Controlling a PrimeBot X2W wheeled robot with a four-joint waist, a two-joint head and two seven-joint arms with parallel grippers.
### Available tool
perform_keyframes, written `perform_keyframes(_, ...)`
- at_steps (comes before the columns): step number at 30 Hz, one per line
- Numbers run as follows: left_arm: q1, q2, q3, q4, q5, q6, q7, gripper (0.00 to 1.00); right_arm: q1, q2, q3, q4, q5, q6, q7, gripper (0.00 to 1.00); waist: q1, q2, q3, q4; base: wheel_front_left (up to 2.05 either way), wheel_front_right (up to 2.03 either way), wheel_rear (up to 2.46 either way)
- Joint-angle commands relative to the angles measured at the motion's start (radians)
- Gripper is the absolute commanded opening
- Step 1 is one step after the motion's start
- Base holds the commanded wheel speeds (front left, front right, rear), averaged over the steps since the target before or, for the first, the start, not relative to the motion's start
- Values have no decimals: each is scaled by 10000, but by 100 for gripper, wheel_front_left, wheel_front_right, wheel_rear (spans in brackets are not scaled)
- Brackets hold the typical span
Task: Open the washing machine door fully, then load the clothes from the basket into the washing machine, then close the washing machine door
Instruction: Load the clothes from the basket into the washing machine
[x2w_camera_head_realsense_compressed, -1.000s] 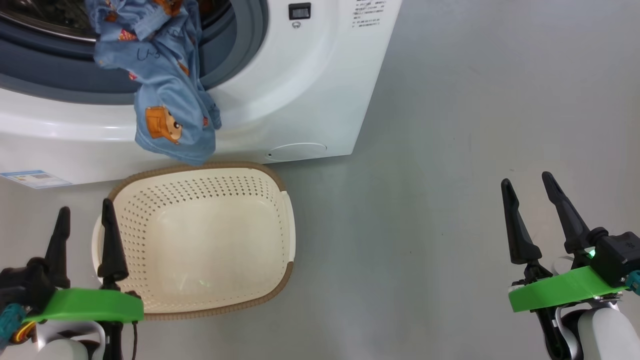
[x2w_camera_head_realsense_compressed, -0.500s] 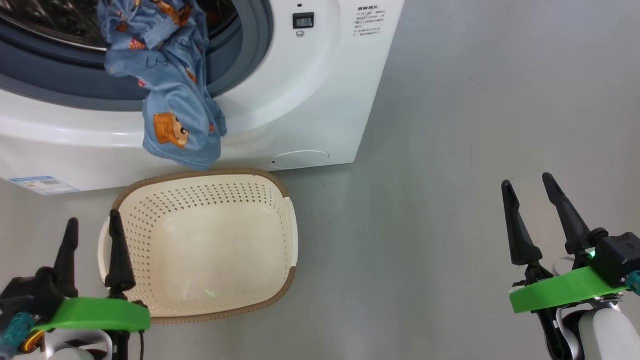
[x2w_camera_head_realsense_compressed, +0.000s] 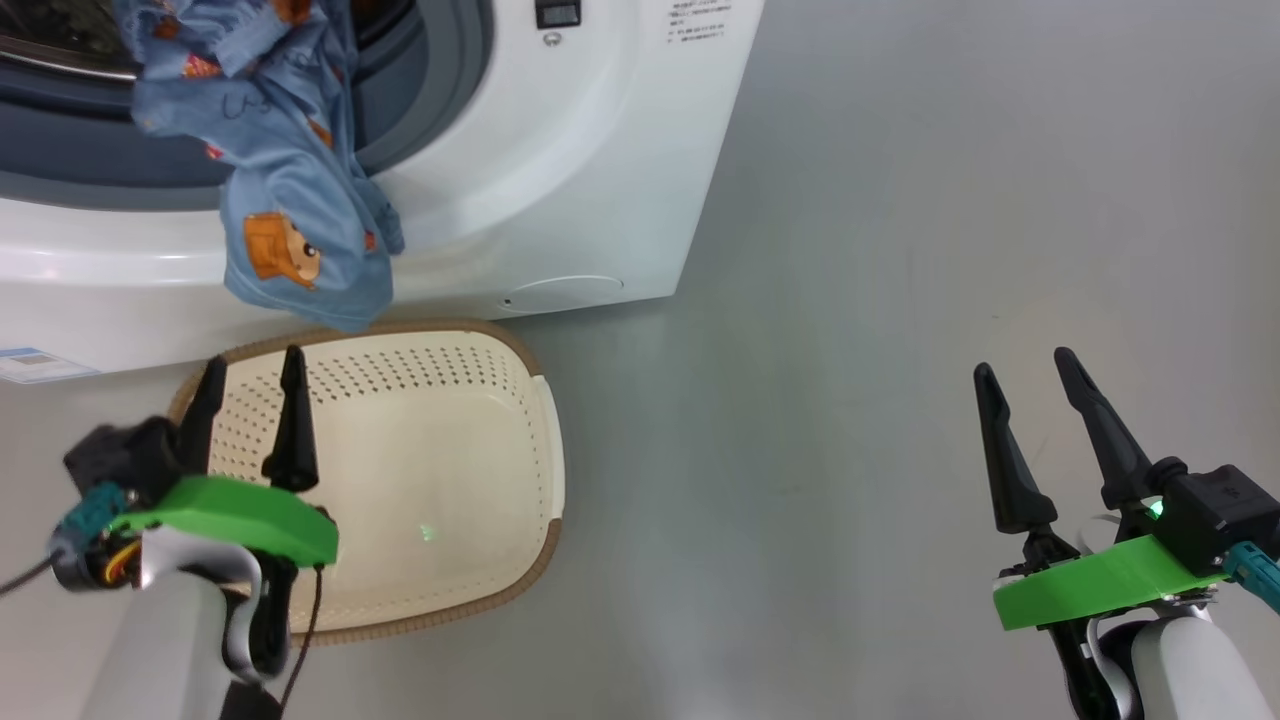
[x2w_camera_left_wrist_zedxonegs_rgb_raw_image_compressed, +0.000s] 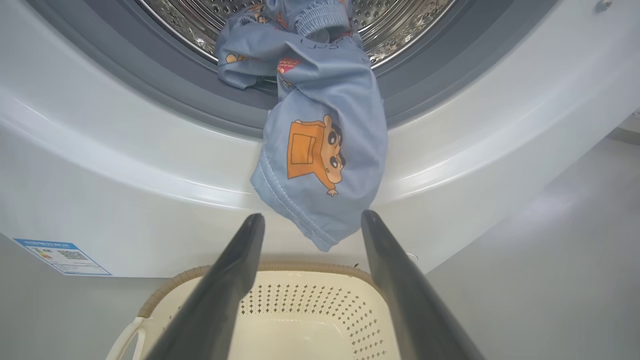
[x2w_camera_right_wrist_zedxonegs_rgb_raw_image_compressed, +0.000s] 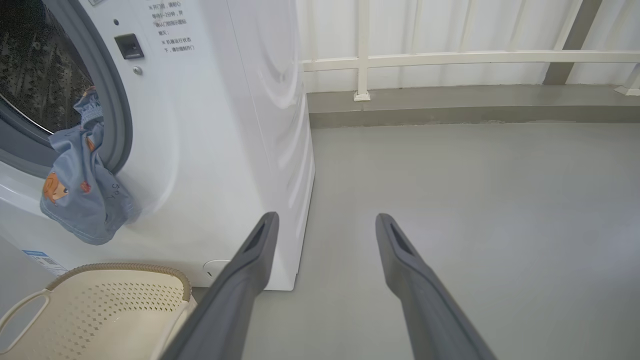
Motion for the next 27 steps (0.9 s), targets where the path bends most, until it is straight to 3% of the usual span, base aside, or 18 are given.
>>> perform_keyframes(1, -608, 554, -35, 224, -136, -25, -55, 100, -115, 46, 330, -222, -46, 12, -49, 100, 0, 0, 201, -138, 0, 0, 0)
perform_keyframes(11, -2465, 1186, -936, 1679, -384, -25, -55, 100, -433, 178, 425, -255, -44, 12, -49, 100, 0, 0, 759, -437, 0, 0, 0)
perform_keyframes(27, -4490, 1198, -1812, 3155, -1221, -25, -55, 100, -828, 335, 603, -299, -74, 12, -49, 100, 0, 0, 1417, -728, 0, 0, 0)
